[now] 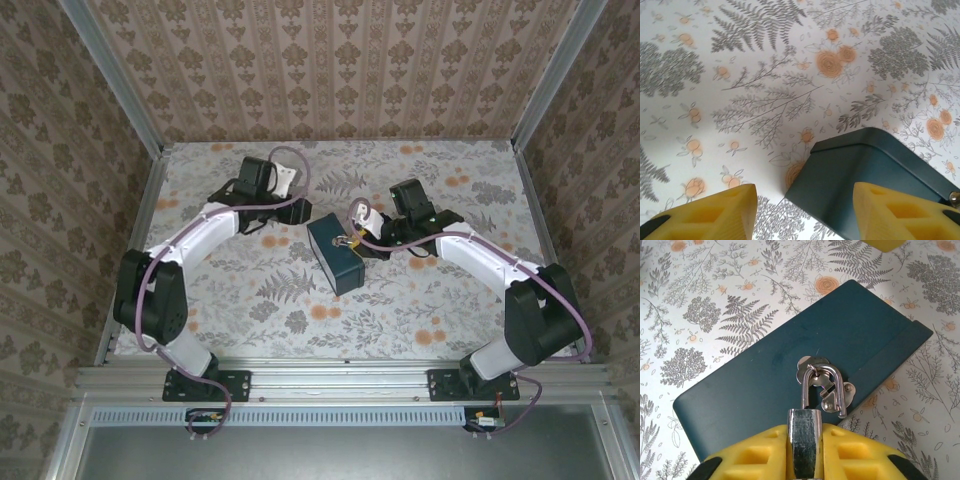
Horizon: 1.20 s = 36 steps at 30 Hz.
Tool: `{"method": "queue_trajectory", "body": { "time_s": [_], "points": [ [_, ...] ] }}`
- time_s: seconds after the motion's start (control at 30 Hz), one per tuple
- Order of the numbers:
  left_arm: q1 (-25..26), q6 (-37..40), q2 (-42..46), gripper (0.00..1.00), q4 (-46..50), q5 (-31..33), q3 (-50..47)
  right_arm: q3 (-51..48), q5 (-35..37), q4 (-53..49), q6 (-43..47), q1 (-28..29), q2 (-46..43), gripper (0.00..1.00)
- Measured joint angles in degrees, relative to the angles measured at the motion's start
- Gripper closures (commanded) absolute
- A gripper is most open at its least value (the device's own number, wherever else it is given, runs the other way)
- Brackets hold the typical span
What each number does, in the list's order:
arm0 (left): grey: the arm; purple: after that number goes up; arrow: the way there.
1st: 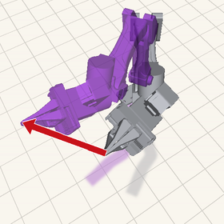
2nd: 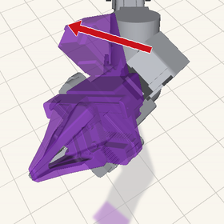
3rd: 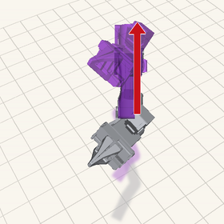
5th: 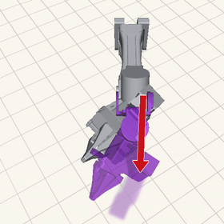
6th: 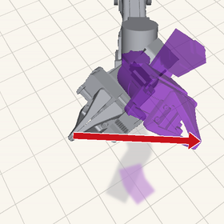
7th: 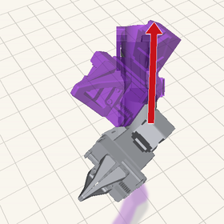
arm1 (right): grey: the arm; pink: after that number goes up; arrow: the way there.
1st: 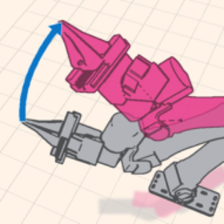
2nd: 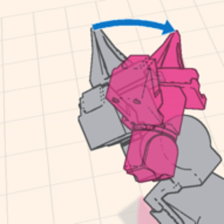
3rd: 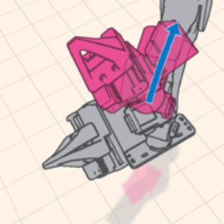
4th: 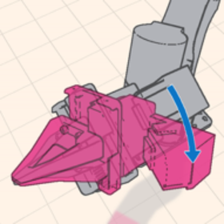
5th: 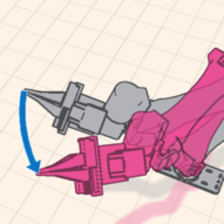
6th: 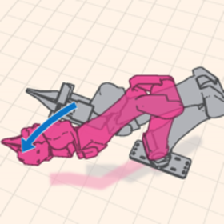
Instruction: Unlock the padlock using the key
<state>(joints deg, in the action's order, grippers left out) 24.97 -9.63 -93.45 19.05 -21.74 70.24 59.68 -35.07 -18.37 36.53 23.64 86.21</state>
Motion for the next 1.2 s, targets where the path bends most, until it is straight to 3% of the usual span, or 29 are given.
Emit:
{"method": "queue_trajectory", "body": {
  "time_s": [0.37,0.5,0.83,1.2],
  "points": [
    [-0.3,-14.7,1.2,0.5,-7.1,-5.7,-9.1,0.0,0.3,-1.0,1.2,1.9,-0.6,0.98],
    [2.1,-17.8,0.1,0.51,-9.8,-7.2,-9.2,1.5,0.8,-5.5,2.3,3.1,-0.8,0.99],
    [5.7,-20.9,-4.7,0.52,-15.3,-11.2,-7.1,2.8,0.6,-14.0,4.1,4.3,-2.5,0.99],
    [7.0,-22.6,-12.1,0.53,-17.6,-15.3,-2.0,3.3,-1.9,-12.6,4.2,6.2,-0.5,1.0]
  ]
}}
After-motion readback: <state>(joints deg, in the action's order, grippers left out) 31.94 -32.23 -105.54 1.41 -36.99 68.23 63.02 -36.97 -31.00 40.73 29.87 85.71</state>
